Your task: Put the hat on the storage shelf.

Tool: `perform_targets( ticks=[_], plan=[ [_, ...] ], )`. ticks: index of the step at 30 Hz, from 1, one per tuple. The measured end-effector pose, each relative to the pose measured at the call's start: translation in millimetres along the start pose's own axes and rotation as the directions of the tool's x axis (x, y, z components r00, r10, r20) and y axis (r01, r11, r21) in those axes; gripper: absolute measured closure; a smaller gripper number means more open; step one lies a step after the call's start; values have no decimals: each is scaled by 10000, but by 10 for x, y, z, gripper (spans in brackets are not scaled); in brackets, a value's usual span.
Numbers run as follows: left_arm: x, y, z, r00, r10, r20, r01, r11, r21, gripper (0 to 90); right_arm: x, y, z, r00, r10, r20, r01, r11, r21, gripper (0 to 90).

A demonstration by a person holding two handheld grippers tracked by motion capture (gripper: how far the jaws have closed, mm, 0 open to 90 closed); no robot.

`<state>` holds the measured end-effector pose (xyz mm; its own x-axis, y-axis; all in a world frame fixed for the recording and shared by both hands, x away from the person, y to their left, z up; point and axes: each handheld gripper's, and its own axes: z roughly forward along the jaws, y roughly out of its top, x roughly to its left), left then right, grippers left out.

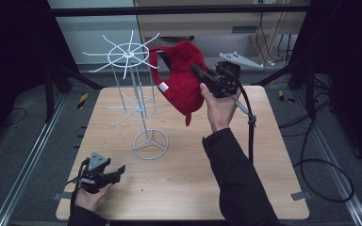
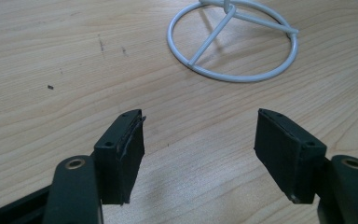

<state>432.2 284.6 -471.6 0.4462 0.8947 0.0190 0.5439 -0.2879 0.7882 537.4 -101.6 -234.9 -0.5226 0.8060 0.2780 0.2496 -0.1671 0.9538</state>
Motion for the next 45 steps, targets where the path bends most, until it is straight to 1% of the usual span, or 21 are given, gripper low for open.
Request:
perform_targets(
  ticks=[3,7,11,13,14,17,20,23,25,28,32,33,34,37,39,43,45],
  plan=[
    [-1,0,0,10000,6,-11,-6,10000,24,323,9,-58,-52,9998,-121,-163,121,9999,-19,723],
    [-7,1,3,10000,20,-17,-20,10000,15,323,13,-110,-135,9990,-370,-246,372,9993,82,663],
    [-9,1,6,10000,53,-31,-53,10000,20,323,-10,-135,-228,9977,-608,-289,611,9981,97,614],
    [-9,1,8,10000,47,-33,-47,10000,22,323,-28,-145,-287,9967,-698,-403,702,9975,91,583],
    [-8,1,8,10000,37,-32,-37,10000,21,322,-33,-149,-311,9963,-741,-427,745,9972,63,569],
    [-8,0,9,10000,42,-48,-42,10000,27,322,-45,-160,-458,9944,-944,-485,916,9942,-565,504],
    [-10,1,9,10000,38,-55,-38,10000,25,322,-56,-176,-602,9921,-1159,-477,1124,9912,-703,479],
    [-17,0,13,10000,20,-56,-20,10000,26,321,-86,-249,-723,9893,-1400,-406,1373,9885,-627,454],
    [-20,1,13,10000,34,-49,-34,10000,35,321,-127,-354,-808,9867,-1586,-367,1568,9866,-457,433],
    [-18,3,14,10000,27,-53,-27,10000,24,320,-216,-539,-900,9846,-1732,-248,1731,9849,-56,391],
    [-16,2,10,10000,29,-31,-29,10000,-31,318,-374,-822,-997,9869,-1611,-27,1611,9862,378,341],
    [-18,2,9,10000,-2,-9,2,10000,-46,318,-438,-923,-1027,9879,-1550,46,1545,9867,508,329],
    [-21,3,10,10000,-29,8,29,10000,-90,316,-475,-984,-1044,9889,-1478,123,1469,9876,563,323],
    [-26,2,14,10000,-37,64,38,9999,-153,308,-642,-1257,-1107,9903,-1332,390,1290,9871,952,284],
    [-24,2,16,10000,24,86,-23,9999,-133,304,-743,-1426,-1132,9889,-1413,456,1352,9839,1169,262],
    [-23,-4,26,9999,-48,130,50,9998,-177,288,-924,-1734,-1187,9865,-1438,784,1308,9798,1515,204],
    [-19,-4,29,9999,-59,134,61,9998,-182,281,-1012,-1872,-1219,9834,-1533,970,1331,9730,1885,180]
  ],
)
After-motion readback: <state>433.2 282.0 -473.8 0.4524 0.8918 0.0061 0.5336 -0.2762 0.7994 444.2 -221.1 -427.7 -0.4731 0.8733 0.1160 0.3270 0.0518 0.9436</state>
